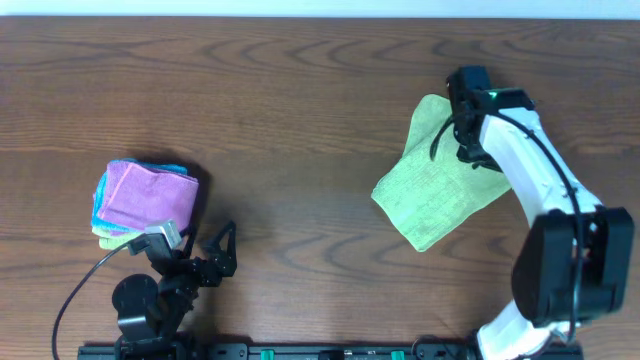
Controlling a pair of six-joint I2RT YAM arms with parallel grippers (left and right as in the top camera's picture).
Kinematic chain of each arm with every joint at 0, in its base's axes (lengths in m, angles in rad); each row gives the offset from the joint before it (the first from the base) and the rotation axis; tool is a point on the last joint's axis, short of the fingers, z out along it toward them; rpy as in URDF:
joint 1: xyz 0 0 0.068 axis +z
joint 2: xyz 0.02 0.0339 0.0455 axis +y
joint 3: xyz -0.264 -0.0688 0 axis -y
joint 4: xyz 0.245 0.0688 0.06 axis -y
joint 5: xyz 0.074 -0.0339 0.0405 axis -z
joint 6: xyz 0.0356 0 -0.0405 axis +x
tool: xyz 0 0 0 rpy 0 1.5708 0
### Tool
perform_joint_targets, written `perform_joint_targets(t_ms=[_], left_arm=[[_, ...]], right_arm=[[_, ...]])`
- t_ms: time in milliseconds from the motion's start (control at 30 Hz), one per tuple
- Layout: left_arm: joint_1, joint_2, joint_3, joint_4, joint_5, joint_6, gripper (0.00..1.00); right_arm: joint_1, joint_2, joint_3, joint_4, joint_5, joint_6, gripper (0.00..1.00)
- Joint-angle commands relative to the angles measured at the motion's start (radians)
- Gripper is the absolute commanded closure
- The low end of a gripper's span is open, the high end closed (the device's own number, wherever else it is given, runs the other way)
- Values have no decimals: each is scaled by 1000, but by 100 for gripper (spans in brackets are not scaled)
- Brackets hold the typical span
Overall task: Fold the cloth
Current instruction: 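Raise the right gripper so the green cloth hangs open, move right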
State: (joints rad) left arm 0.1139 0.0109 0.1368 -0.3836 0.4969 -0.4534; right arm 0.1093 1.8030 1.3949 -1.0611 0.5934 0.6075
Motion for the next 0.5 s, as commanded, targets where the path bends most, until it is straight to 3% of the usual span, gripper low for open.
perform_joint_targets(t_ms=[0, 100, 233, 467], left_arm=[[-6, -6, -21, 8, 48, -152, 5], [-6, 12, -7, 7, 89, -251, 4], [-6, 95, 66, 9, 98, -247, 4], [-72, 528, 375, -35, 106, -142, 4]], right_arm=[[-5, -88, 16, 14, -60, 20, 26], [-20, -149, 16, 13, -72, 20, 25], [-80, -183, 16, 5, -151, 21, 25], [-228, -189, 16, -74, -314, -45, 23]])
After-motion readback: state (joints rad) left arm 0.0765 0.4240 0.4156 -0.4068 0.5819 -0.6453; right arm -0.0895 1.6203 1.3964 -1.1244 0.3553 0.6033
